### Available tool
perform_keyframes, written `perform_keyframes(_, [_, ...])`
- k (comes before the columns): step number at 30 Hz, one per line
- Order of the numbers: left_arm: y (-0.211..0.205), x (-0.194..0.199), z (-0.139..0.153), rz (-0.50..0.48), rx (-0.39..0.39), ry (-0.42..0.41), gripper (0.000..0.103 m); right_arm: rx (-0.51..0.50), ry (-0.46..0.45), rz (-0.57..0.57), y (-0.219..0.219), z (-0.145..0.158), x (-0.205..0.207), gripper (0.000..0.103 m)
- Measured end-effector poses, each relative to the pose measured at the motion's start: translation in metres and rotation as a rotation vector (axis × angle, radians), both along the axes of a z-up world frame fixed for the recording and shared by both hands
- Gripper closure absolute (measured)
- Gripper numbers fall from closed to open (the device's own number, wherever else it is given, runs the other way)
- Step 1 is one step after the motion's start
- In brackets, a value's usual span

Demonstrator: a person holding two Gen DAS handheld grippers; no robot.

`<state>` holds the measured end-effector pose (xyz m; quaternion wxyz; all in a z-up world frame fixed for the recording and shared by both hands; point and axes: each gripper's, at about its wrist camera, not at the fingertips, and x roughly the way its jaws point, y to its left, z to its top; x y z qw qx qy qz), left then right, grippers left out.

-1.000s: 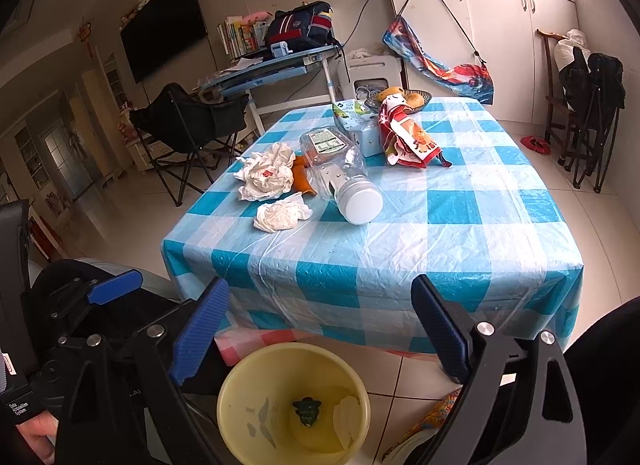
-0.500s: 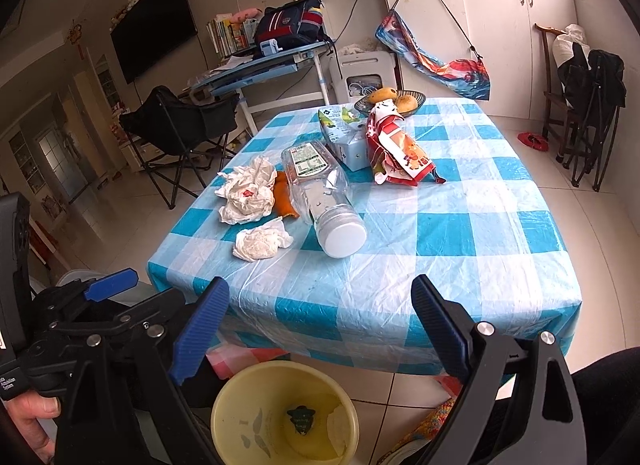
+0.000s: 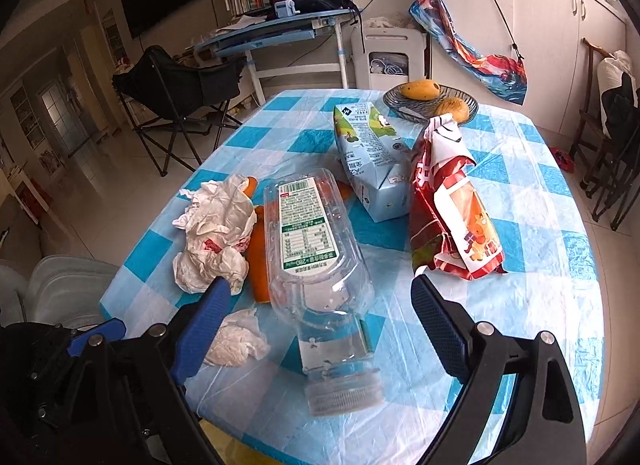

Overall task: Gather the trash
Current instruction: 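Grasp the clear plastic bottle with the right gripper while the left grasps a crumpled tissue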

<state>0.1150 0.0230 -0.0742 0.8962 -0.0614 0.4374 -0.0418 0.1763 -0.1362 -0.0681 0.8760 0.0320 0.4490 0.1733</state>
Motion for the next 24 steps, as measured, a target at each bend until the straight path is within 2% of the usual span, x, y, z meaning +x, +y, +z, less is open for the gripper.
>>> perform_keyframes(3, [-0.006, 0.012, -0.005, -0.01, 0.001, 0.002, 0.017, -0.005, 0.035, 0.019, 0.003, -0.012, 0.01, 0.028])
perform_keyframes(5, [-0.01, 0.021, -0.009, -0.014, 0.0, 0.005, 0.017, -0.001, 0.057, 0.034, 0.002, -0.02, 0.012, 0.042])
perform_keyframes(11, [-0.018, 0.04, -0.019, -0.021, -0.013, 0.011, 0.018, 0.057, 0.064, 0.038, -0.009, -0.019, 0.011, 0.045])
perform_keyframes(15, [-0.021, 0.048, -0.022, -0.036, 0.003, 0.007, 0.035, 0.171, 0.095, 0.004, -0.028, -0.016, 0.01, 0.045])
perform_keyframes(16, [-0.021, 0.049, -0.022, -0.046, 0.005, 0.007, 0.047, 0.196, 0.103, -0.005, -0.032, -0.016, 0.009, 0.045])
perform_keyframes(17, [-0.021, 0.051, -0.021, -0.054, 0.0, 0.009, 0.064, 0.217, 0.107, -0.014, -0.034, -0.015, 0.009, 0.045])
perform_keyframes(19, [-0.019, 0.052, -0.021, -0.069, -0.029, 0.023, 0.08, 0.252, 0.109, -0.027, -0.04, -0.011, 0.006, 0.045])
perform_keyframes(24, [-0.013, 0.04, -0.012, -0.08, -0.059, 0.002, 0.085, 0.325, 0.107, -0.041, -0.042, 0.0, -0.007, 0.045])
